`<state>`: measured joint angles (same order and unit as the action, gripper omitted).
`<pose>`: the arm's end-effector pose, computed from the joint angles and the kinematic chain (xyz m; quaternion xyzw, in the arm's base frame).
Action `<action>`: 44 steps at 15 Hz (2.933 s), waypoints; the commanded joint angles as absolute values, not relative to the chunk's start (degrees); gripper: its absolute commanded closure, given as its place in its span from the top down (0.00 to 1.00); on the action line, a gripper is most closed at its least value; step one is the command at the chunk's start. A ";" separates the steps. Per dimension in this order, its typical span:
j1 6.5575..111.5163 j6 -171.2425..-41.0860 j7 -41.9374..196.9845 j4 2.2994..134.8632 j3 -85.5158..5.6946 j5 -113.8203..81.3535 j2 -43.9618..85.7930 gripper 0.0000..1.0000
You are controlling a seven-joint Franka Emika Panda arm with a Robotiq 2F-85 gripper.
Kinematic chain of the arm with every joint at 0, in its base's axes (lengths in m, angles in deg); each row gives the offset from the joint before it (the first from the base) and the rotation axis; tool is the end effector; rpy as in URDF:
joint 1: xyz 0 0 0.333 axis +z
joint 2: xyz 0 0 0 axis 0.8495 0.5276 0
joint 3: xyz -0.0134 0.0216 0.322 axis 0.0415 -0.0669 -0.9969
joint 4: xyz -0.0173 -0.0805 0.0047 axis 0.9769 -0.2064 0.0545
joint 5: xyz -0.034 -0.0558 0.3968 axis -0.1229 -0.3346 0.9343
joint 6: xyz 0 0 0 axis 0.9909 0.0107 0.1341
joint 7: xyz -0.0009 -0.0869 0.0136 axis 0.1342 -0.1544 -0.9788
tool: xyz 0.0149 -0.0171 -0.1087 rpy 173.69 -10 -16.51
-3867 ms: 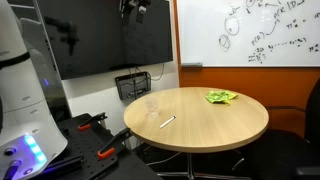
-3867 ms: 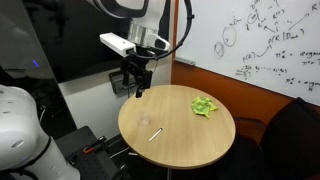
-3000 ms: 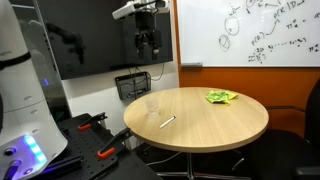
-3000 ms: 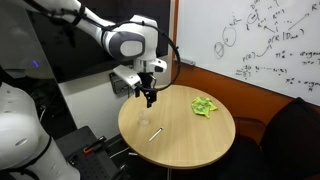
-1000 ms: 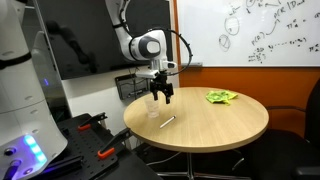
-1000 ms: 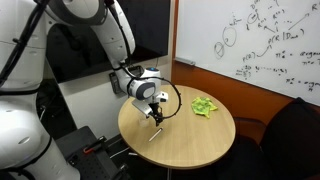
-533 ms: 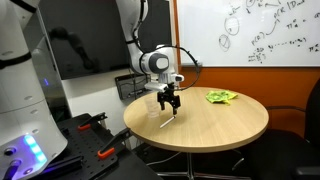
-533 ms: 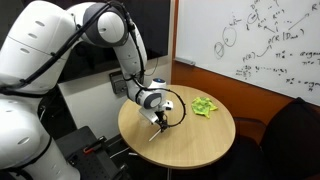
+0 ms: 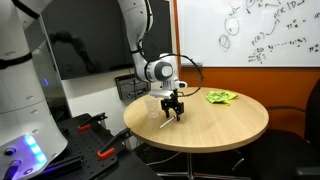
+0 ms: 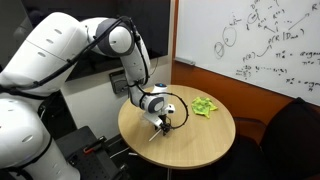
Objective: Put the pen in the cup
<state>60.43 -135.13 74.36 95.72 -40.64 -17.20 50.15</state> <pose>0.5532 -0.0086 0.0271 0.9993 0.0201 -0.0148 0.0294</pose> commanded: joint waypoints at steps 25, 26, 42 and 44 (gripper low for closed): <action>21.77 -128.80 23.00 104.90 -81.08 -4.01 36.50 0.04; 20.07 -128.06 20.23 105.41 -82.55 -2.56 36.29 0.04; 11.92 -127.54 5.28 105.01 -92.31 12.11 38.79 0.04; 8.68 -128.92 -1.13 104.35 -95.88 13.30 41.85 0.04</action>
